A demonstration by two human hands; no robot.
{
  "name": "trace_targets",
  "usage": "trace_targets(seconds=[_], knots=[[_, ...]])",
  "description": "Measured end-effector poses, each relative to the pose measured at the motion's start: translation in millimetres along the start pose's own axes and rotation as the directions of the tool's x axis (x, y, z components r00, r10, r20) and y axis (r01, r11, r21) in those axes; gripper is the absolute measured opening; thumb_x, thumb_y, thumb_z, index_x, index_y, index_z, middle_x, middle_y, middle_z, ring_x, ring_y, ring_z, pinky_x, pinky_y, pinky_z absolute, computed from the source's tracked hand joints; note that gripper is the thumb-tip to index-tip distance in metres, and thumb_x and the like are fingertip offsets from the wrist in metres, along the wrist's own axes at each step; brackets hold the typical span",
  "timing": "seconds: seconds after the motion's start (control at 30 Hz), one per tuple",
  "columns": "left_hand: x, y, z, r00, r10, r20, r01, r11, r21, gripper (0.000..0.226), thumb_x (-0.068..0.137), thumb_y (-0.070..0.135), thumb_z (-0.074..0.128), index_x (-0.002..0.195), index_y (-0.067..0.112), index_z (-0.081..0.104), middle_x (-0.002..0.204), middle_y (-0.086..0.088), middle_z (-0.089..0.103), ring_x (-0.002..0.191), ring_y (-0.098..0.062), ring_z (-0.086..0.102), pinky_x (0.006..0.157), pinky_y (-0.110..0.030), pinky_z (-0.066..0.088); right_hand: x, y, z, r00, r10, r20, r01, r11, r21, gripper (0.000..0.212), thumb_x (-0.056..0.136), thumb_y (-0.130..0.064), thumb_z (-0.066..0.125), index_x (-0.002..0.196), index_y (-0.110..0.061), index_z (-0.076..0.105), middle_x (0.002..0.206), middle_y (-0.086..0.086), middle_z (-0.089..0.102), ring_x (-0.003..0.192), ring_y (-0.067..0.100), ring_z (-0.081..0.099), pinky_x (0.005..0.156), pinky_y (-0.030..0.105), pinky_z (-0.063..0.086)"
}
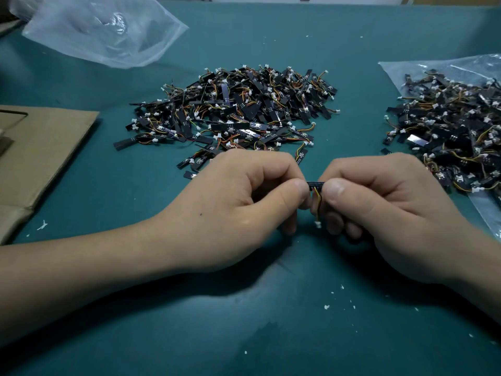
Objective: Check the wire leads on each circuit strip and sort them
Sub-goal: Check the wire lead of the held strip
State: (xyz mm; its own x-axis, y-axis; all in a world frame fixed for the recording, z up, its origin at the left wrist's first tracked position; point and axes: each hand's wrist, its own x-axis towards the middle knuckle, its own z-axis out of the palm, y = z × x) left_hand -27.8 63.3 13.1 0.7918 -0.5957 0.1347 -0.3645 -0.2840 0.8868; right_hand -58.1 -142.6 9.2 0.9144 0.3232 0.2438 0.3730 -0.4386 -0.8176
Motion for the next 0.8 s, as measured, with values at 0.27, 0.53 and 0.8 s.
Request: trace_targets(seconds=[0.27, 0.53, 0.8], knots=[[0.7, -0.9, -0.4, 1.0, 0.013, -0.008, -0.013, 1.0, -0.005, 0.021, 0.099, 0.02, 0.055, 0.083, 0.019, 0.068, 0.061, 0.007, 0.068, 0.046, -0.001, 0.051, 0.051, -0.013, 0.039, 0.1, -0.1, -1.2, 0.999, 0.03, 0.019, -0.031, 0.997, 0.074, 0.03, 0.094, -0.033, 0.05, 0.075, -0.018, 0.066, 0.06, 0.001, 0.064, 0.045, 0.011, 0.055, 0.047, 0.021, 0.043], [0.2, -0.8, -1.5, 1.0, -0.007, -0.006, 0.007, 0.999, -0.048, 0.02, 0.097, 0.019, 0.054, 0.082, 0.016, 0.068, 0.061, 0.006, 0.068, 0.045, -0.006, 0.051, 0.048, -0.019, 0.041, 1.5, -1.4, -0.1, 1.0, 0.019, 0.022, -0.019, 1.0, 0.019, 0.027, 0.096, -0.03, 0.052, 0.076, -0.021, 0.067, 0.06, -0.003, 0.064, 0.045, 0.01, 0.056, 0.048, 0.021, 0.043], [0.9, 1.1, -0.6, 1.0, -0.019, -0.016, 0.019, 1.0, -0.01, 0.021, 0.097, 0.021, 0.054, 0.082, 0.019, 0.068, 0.063, 0.006, 0.069, 0.047, -0.005, 0.051, 0.05, -0.019, 0.041, 1.7, -1.2, -0.5, 0.999, 0.031, 0.022, -0.03, 0.999, -0.027, 0.029, 0.099, -0.02, 0.053, 0.074, -0.022, 0.067, 0.06, -0.005, 0.065, 0.05, 0.013, 0.056, 0.052, 0.017, 0.042]])
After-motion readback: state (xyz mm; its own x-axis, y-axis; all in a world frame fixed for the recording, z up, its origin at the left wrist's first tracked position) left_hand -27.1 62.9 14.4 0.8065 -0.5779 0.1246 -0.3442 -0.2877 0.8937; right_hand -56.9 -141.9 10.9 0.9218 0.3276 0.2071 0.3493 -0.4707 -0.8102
